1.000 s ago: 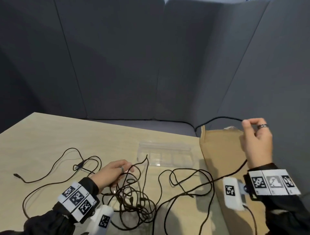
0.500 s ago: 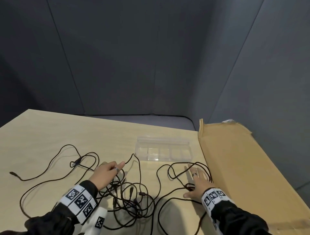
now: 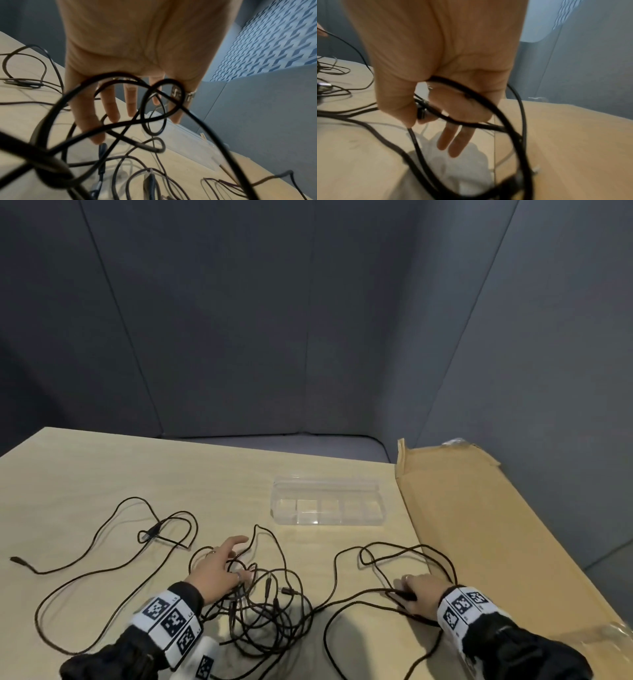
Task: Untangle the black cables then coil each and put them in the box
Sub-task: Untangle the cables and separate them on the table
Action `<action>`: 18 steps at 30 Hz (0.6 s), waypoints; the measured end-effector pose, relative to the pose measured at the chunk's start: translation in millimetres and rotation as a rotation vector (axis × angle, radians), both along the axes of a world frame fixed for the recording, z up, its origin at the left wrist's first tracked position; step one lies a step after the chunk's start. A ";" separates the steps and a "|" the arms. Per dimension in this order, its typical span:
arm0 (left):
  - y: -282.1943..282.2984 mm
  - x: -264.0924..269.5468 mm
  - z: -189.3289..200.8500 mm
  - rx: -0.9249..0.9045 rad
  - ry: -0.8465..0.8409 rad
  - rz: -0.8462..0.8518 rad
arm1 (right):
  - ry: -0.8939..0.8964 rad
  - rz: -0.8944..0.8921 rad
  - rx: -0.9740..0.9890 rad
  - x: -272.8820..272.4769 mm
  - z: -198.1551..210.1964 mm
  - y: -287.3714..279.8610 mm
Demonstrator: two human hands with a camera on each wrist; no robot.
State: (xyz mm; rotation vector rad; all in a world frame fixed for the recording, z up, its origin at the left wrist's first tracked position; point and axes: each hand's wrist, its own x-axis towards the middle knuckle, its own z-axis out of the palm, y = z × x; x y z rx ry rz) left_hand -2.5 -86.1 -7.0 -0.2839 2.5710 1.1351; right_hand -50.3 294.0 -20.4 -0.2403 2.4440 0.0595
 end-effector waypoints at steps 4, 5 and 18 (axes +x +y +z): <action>11.2 -2.2 -5.6 -0.032 -0.030 0.045 | -0.117 -0.068 -0.002 12.6 -9.7 2.4; 13.3 -3.1 -7.0 -0.032 -0.025 0.058 | -0.119 -0.074 0.013 14.3 -12.0 1.6; 52.0 -9.4 -24.0 -0.187 -0.012 0.097 | 0.297 -0.070 -0.116 -24.7 95.3 35.9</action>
